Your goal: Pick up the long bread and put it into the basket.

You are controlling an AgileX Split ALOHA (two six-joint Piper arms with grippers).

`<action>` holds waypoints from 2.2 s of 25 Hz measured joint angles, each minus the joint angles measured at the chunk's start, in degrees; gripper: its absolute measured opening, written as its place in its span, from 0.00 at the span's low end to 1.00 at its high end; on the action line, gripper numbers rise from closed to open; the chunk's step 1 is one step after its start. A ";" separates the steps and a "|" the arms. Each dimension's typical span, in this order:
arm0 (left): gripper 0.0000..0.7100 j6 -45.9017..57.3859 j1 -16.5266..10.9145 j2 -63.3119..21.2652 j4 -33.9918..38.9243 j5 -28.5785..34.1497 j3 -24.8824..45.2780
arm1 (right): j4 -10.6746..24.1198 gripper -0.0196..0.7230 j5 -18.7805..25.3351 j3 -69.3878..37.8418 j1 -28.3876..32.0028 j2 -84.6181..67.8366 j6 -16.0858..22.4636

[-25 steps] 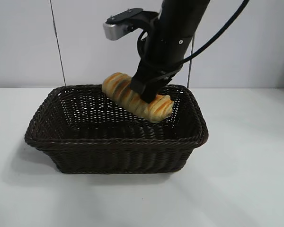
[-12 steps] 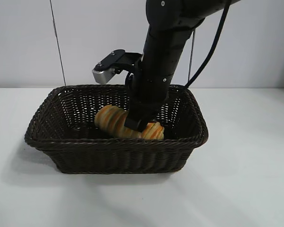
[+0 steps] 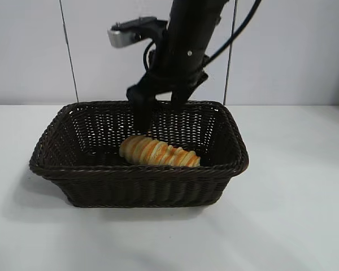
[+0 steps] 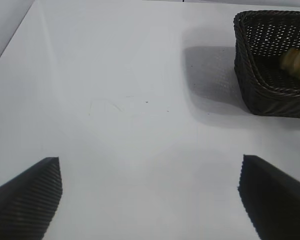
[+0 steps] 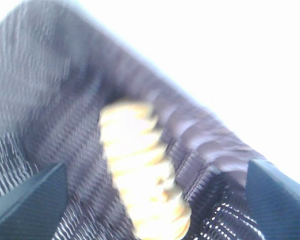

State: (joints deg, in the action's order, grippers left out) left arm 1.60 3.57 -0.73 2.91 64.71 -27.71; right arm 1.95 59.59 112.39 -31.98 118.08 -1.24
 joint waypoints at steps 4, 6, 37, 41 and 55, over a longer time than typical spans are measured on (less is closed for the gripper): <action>0.98 0.00 0.00 0.00 0.00 0.00 0.00 | 0.40 0.96 2.55 0.85 4.36 0.00 2.80; 0.98 0.00 0.00 0.00 0.00 0.00 0.00 | 0.68 0.96 3.60 0.97 7.50 0.00 2.89; 0.98 0.00 0.00 0.00 0.00 0.00 0.00 | -7.56 0.96 12.03 -9.62 50.19 -34.57 -4.28; 0.98 0.00 0.00 0.00 0.00 0.00 0.00 | -7.56 0.96 10.02 -18.49 50.19 -47.80 -4.28; 0.98 0.00 0.00 0.00 0.02 0.00 0.00 | -3.56 0.96 -4.36 -46.17 42.73 -87.62 -3.09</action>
State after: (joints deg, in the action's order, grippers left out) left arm 1.60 3.57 -0.73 2.93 64.71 -27.71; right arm -1.61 55.23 66.22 10.75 30.46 -4.33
